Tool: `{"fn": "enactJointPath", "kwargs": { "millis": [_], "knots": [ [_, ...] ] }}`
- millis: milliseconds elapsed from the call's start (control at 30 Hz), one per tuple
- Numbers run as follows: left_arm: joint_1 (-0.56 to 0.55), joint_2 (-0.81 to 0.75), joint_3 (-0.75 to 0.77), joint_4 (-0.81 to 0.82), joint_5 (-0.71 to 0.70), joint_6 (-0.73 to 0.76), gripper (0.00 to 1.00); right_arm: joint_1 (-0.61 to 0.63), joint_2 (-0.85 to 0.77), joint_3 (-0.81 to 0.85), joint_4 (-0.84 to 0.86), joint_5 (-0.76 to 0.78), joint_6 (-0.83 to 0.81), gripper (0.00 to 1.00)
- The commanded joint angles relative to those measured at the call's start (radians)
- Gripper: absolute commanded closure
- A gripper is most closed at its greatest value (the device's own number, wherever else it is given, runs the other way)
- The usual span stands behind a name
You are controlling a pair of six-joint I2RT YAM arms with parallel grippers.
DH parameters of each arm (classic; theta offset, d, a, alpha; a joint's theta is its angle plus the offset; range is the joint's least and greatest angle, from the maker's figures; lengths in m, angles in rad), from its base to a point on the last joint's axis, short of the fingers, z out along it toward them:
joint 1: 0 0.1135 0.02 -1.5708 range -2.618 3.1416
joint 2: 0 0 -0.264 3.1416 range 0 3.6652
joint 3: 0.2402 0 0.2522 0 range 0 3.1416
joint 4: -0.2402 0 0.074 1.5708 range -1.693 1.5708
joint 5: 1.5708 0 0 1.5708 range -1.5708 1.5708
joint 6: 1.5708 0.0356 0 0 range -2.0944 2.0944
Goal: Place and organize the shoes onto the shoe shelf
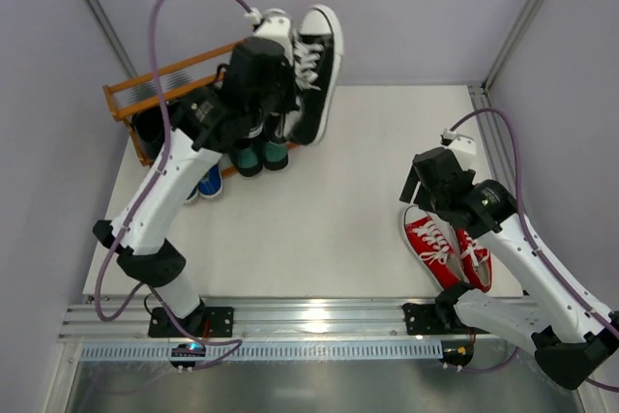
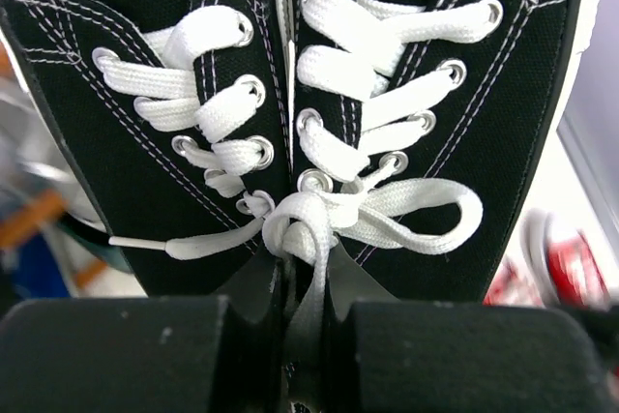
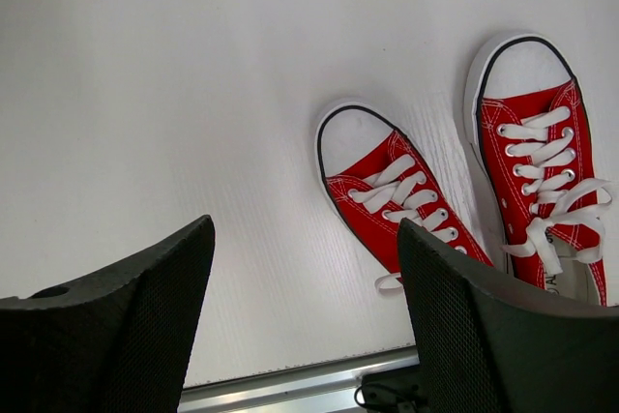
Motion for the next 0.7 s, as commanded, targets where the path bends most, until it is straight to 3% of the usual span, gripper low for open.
{"fn": "enactJointPath", "kwargs": {
  "millis": [0, 100, 267, 467, 667],
  "knots": [
    [0.199, 0.104, 0.272, -0.07, -0.038, 0.096, 1.0, -0.009, -0.004, 0.052, -0.017, 0.035, -0.033, 0.23],
    [0.342, 0.174, 0.478, -0.12, -0.008, 0.115, 1.0, -0.011, 0.012, 0.075, -0.018, 0.031, -0.044, 0.23],
    [0.547, 0.149, 0.438, -0.049, -0.042, 0.136, 1.0, -0.016, 0.049, 0.13, -0.037, 0.028, -0.076, 0.24],
    [0.659, 0.143, 0.423, -0.058, -0.172, 0.19, 1.0, -0.02, 0.108, 0.188, -0.064, 0.013, -0.104, 0.24],
    [0.797, 0.157, 0.4, -0.109, -0.128, 0.167, 1.0, -0.019, 0.177, 0.262, -0.086, 0.003, -0.13, 0.25]
  ]
}}
